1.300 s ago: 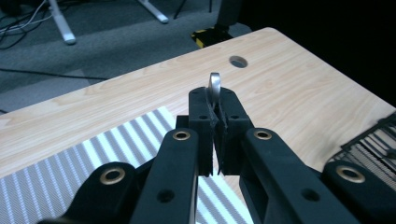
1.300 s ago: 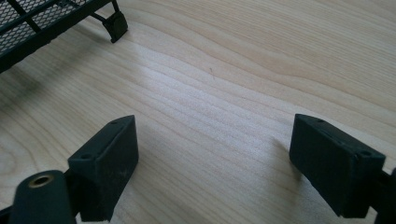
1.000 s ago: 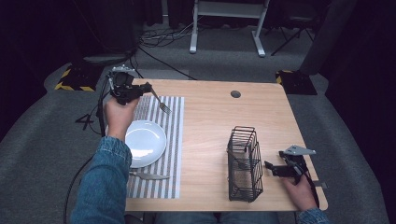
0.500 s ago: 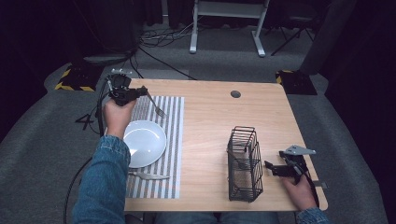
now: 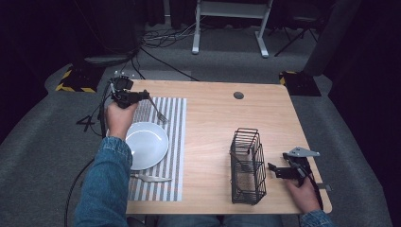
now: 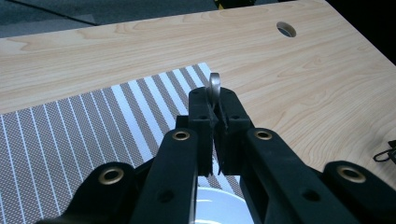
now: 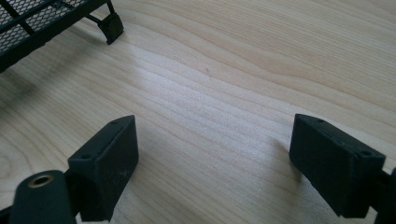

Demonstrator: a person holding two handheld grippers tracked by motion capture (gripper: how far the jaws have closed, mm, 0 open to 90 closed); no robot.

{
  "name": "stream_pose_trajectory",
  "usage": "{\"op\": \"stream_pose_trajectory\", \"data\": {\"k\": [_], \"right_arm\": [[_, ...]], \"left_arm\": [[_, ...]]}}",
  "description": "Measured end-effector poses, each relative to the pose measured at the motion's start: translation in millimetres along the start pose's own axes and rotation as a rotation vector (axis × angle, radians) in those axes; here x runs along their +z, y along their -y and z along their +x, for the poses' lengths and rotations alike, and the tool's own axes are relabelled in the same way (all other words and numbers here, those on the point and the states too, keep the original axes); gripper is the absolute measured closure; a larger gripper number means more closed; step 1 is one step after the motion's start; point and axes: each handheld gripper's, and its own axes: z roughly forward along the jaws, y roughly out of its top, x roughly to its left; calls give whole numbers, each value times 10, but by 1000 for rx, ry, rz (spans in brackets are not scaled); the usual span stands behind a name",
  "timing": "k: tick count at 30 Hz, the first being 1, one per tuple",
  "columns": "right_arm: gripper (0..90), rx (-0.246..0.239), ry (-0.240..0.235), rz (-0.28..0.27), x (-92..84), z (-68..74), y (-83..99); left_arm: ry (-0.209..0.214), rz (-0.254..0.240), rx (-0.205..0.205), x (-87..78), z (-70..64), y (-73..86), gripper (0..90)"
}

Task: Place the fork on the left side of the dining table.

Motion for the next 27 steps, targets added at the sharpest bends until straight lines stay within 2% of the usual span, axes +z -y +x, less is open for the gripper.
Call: {"op": "stream_pose_trajectory", "data": {"k": [4, 6, 7, 10, 13, 22, 27], "right_arm": [[157, 0, 1, 0, 0, 0, 0], [157, -1, 1, 0, 0, 0, 0], [157, 0, 0, 0, 0, 0, 0], [157, -1, 1, 0, 0, 0, 0], [157, -1, 1, 0, 0, 0, 0], [157, 1, 1, 0, 0, 0, -1], [157, 2, 2, 0, 1, 0, -1]], "left_arm": [[-39, 18, -5, 43, 67, 4, 793], [-46, 21, -6, 49, 86, 4, 774], [-49, 23, -14, 54, 108, 4, 710], [-54, 35, -33, 64, 177, 7, 660], [-79, 38, -47, 71, 259, 17, 617], [-113, 54, -63, 130, 381, 52, 578], [-116, 62, -85, 162, 475, 86, 569]]}}
